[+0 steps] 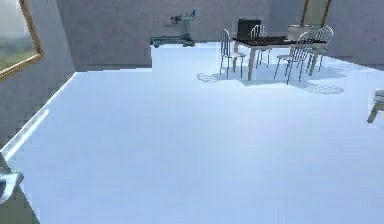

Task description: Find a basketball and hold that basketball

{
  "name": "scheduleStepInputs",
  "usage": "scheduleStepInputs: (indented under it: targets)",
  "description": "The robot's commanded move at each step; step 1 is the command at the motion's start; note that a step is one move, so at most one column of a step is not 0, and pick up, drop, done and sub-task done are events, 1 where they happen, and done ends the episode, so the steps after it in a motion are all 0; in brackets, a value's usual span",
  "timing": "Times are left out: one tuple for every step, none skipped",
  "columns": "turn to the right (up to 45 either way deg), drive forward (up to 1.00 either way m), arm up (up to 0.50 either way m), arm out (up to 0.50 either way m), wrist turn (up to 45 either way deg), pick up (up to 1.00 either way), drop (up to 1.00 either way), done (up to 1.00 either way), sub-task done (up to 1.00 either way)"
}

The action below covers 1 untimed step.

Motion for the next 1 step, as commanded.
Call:
scheduleStepInputs:
  targets:
    - [0.0,1.0,0.0,0.0,0.0,0.0,0.0,0.0,0.0]
